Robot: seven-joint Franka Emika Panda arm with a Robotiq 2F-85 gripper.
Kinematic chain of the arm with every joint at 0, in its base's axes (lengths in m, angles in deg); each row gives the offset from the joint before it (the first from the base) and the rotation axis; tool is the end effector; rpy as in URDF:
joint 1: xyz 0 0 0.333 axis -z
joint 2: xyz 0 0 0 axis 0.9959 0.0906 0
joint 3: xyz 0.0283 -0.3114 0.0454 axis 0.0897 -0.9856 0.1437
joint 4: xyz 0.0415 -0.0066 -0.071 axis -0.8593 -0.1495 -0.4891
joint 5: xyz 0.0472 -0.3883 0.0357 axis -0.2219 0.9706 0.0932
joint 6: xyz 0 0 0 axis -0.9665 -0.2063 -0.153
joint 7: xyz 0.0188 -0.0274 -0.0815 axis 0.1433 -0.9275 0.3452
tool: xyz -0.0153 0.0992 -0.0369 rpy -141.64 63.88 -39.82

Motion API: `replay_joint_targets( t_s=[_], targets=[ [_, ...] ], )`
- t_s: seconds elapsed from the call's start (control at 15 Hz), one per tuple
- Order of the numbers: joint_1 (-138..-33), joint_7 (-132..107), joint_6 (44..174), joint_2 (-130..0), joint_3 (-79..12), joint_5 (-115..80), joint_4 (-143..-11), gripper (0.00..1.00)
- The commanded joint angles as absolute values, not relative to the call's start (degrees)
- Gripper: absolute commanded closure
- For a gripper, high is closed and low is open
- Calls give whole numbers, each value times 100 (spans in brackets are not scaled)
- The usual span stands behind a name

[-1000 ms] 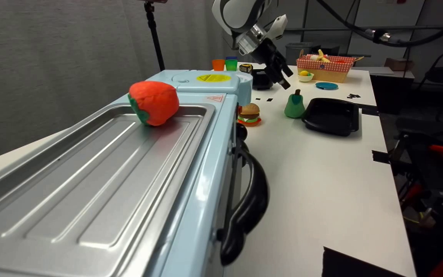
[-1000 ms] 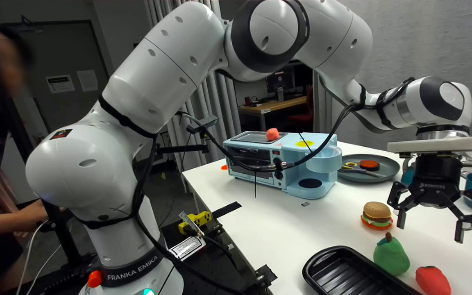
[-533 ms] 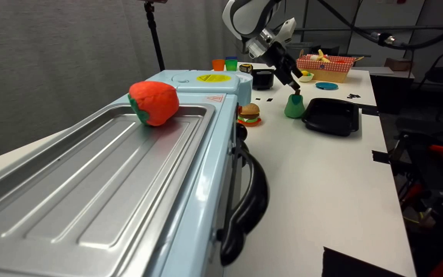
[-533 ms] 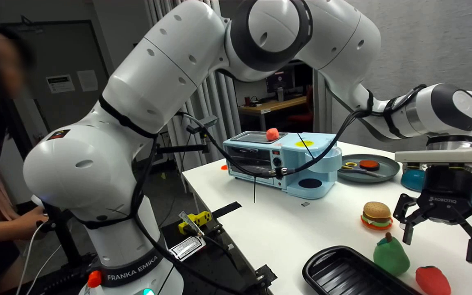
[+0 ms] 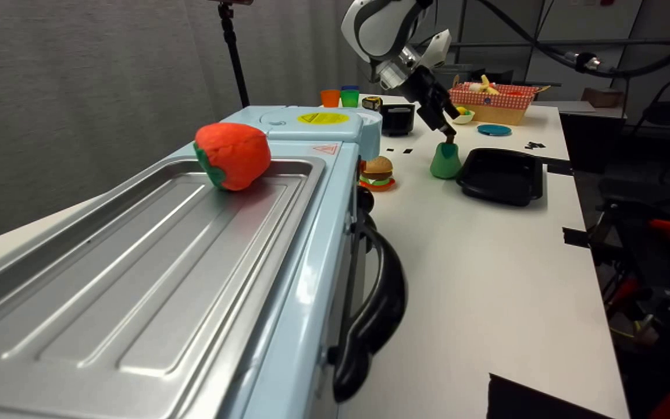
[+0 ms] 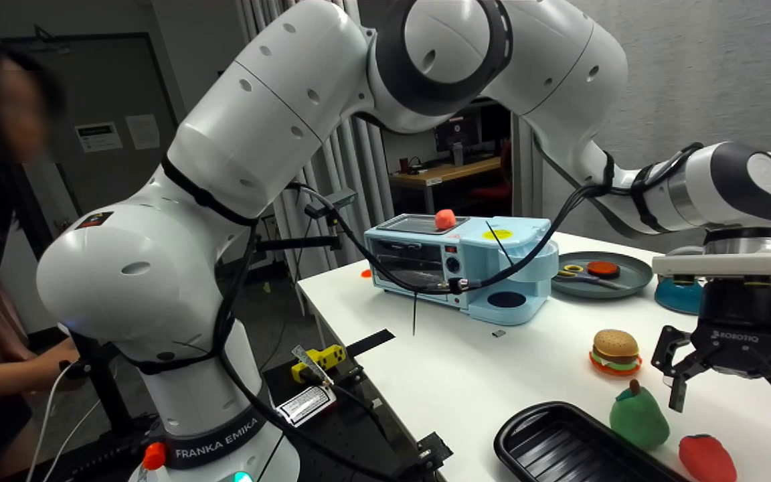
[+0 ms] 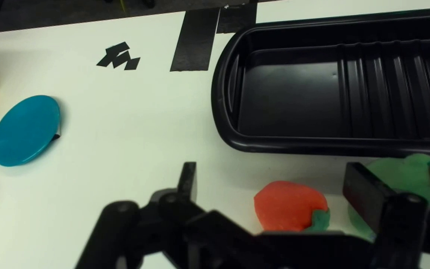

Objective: Stand the sandwich plush toy and the pear plush toy upright, then place the strawberry plush toy on the tray

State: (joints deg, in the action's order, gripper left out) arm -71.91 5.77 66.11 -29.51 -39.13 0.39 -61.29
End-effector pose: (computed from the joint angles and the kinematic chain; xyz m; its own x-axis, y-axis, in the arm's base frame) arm 0.6068 -0.2696 0.1606 0.7330 -0.1006 -0.6728 0.0977 -0.9632 0.2505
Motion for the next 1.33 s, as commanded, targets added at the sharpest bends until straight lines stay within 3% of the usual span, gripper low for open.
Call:
replay_joint_targets(
  t_s=[0.0,1.27],
  targets=[
    [-7149,614,6837,-3012,-3892,50,-6266,0],
    [-7120,674,7193,-2446,-3810,-125,-6084,0]
  ],
)
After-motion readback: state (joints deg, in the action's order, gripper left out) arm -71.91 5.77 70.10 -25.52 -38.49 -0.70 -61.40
